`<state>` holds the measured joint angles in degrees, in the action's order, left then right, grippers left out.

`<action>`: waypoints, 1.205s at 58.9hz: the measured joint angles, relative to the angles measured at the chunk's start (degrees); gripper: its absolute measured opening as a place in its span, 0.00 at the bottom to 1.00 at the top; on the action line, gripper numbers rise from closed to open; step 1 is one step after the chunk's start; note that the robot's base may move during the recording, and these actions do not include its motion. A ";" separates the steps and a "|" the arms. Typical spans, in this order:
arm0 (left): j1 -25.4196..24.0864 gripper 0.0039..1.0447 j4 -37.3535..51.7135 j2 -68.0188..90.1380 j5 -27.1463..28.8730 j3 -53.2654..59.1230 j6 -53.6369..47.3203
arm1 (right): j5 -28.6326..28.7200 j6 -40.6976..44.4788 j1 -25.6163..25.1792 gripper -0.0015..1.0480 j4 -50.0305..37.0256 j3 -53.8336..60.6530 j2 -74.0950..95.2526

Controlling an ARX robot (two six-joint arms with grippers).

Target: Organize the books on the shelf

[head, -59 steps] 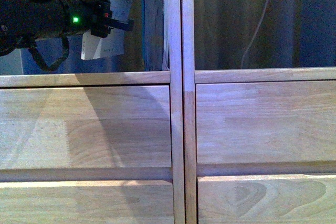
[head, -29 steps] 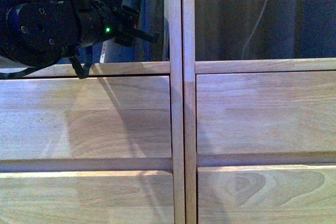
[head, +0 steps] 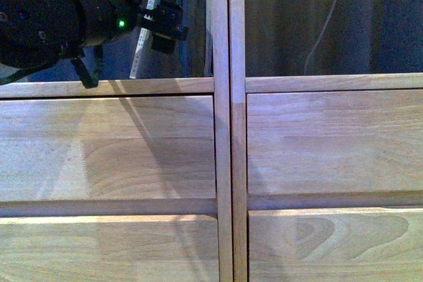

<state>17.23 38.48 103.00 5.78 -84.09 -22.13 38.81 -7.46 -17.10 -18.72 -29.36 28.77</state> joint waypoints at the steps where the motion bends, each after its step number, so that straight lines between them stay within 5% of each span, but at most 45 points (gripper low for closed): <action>1: -0.07 0.95 0.00 -0.31 -0.04 0.31 0.37 | 0.00 0.00 0.00 0.93 0.00 0.00 0.00; 28: -4.13 0.93 0.00 -23.28 -11.47 24.65 11.02 | 0.00 0.02 0.00 0.93 0.00 0.00 0.00; 43: -10.91 0.93 -0.28 -46.71 -24.87 44.41 21.75 | -0.02 0.02 0.00 0.93 0.00 0.00 0.00; 49: -9.07 0.78 -18.91 -52.17 -6.16 43.06 21.94 | 0.09 0.02 0.00 0.93 0.00 0.00 -0.02; 53: -9.20 0.68 -24.44 -54.40 0.13 46.27 21.97 | -0.04 0.04 -0.02 0.93 0.00 0.00 -0.07; 55: -9.53 0.63 -24.57 -55.23 0.87 48.57 21.99 | -2.34 0.94 0.46 0.92 1.55 -0.31 -0.24; 63: -10.99 0.39 -21.86 -59.32 0.11 57.42 21.99 | -26.86 5.27 7.89 0.70 21.53 0.04 -3.91; 71: -12.04 0.18 -19.67 -62.99 -1.16 62.71 21.99 | -36.98 6.10 13.03 0.50 20.83 5.90 -7.43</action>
<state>5.19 18.81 40.01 4.62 -21.39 -0.14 1.83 -1.37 -4.08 2.11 -23.46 21.34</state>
